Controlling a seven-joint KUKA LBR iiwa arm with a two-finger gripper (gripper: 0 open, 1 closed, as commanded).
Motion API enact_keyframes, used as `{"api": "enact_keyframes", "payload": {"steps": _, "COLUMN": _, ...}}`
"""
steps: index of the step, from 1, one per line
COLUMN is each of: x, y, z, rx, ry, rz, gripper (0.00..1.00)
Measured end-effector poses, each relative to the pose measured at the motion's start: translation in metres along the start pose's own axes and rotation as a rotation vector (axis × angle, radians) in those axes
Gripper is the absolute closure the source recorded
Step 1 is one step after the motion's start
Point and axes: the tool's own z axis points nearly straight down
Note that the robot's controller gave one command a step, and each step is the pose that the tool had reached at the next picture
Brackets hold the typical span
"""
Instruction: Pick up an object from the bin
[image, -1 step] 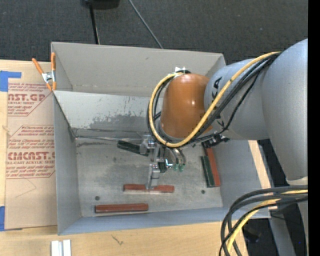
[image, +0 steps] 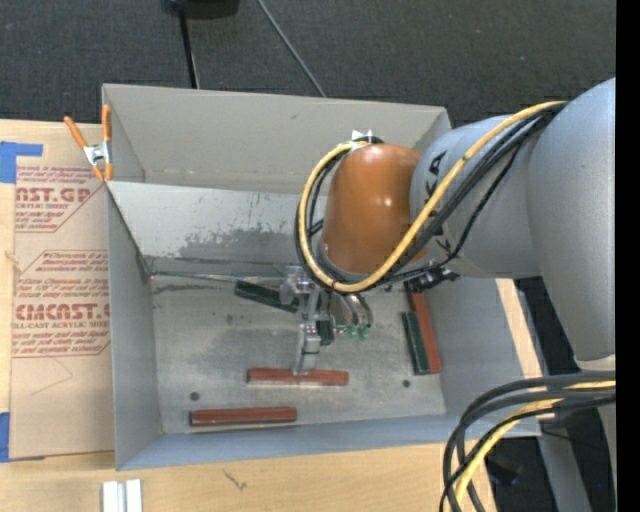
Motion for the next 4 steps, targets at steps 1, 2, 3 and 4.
{"api": "enact_keyframes", "payload": {"steps": 1, "x": 0.066, "y": -0.002, "z": 0.062, "rx": 0.000, "ry": 0.000, "rz": -0.043, "gripper": 1.00}}
{"api": "enact_keyframes", "payload": {"steps": 2, "x": 0.065, "y": -0.002, "z": 0.062, "rx": -0.001, "ry": 0.000, "rz": -0.043, "gripper": 1.00}}
{"api": "enact_keyframes", "payload": {"steps": 3, "x": 0.063, "y": 0.008, "z": 0.000, "rx": 0.001, "ry": 0.006, "rz": -0.032, "gripper": 1.00}}
{"api": "enact_keyframes", "payload": {"steps": 4, "x": 0.058, "y": 0.012, "z": -0.047, "rx": 0.000, "ry": -0.004, "rz": -0.038, "gripper": 1.00}}
